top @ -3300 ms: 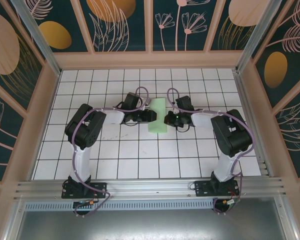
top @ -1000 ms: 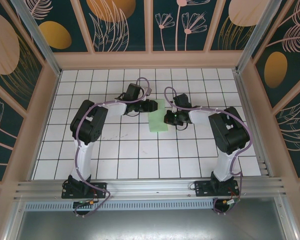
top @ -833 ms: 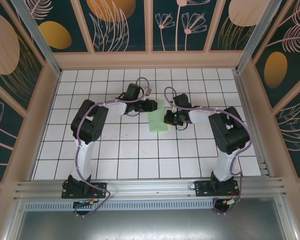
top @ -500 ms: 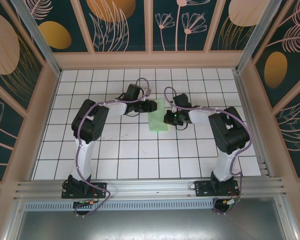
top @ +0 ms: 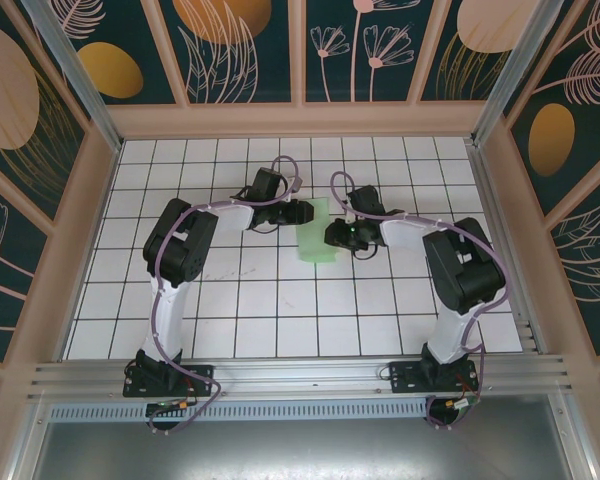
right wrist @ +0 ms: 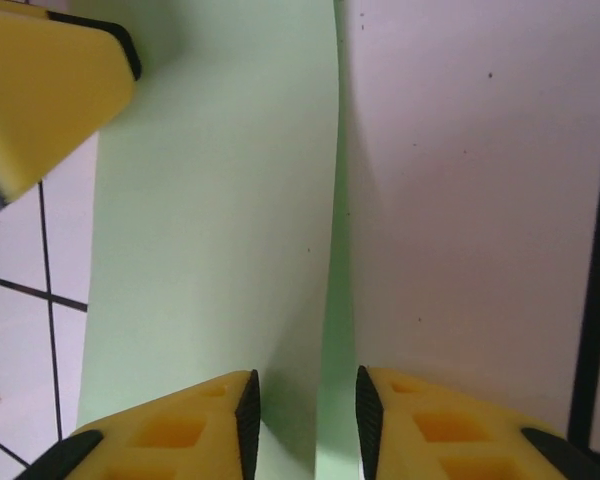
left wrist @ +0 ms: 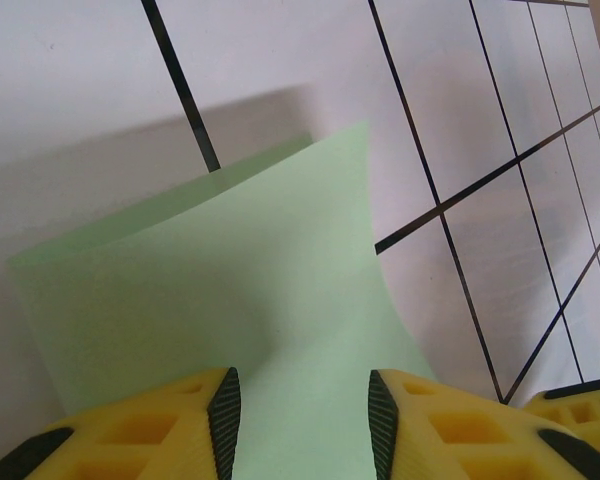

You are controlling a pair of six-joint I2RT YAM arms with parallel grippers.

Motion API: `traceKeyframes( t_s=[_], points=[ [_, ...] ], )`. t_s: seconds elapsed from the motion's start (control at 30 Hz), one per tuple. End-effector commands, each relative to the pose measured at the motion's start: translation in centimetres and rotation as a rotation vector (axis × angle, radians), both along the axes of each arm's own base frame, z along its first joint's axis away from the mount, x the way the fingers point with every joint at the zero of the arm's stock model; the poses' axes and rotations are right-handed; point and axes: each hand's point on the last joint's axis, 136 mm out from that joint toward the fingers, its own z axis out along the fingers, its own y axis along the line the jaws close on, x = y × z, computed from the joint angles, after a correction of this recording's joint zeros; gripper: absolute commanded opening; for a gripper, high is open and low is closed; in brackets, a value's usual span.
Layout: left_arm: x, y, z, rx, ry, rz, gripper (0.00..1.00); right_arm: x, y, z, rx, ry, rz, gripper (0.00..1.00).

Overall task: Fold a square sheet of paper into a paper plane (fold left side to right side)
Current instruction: Hold the square sheet of paper at the center of the table.

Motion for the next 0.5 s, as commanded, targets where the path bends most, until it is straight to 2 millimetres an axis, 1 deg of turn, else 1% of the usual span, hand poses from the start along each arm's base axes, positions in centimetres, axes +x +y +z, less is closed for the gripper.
traceKeyframes(
  t_s=[0.0,0.07,0.17,0.27,0.37,0.47],
  points=[
    [-0.2,1.0,-2.6,0.038,0.037,0.019,0.42,0.0,-1.0,1.5,-0.033,-0.032,-0.006,0.37],
    [-0.2,1.0,-2.6,0.039,0.036,0.019,0.42,-0.3,-0.7,1.5,-0.008,-0.025,0.001,0.39],
    [-0.2,1.0,-2.7,0.04,0.038,0.021,0.42,-0.8,0.1,1.6,0.051,-0.007,0.018,0.4],
    [-0.3,1.0,-2.7,0.041,0.04,0.022,0.42,-0.6,0.3,2.0,0.061,-0.017,0.013,0.4],
    [-0.3,1.0,-2.7,0.041,0.04,0.022,0.42,0.0,-0.5,3.2,0.001,-0.069,-0.014,0.4],
    [-0.3,1.0,-2.5,0.039,0.037,0.021,0.42,0.6,-0.4,5.0,0.01,-0.12,-0.015,0.4]
  ],
)
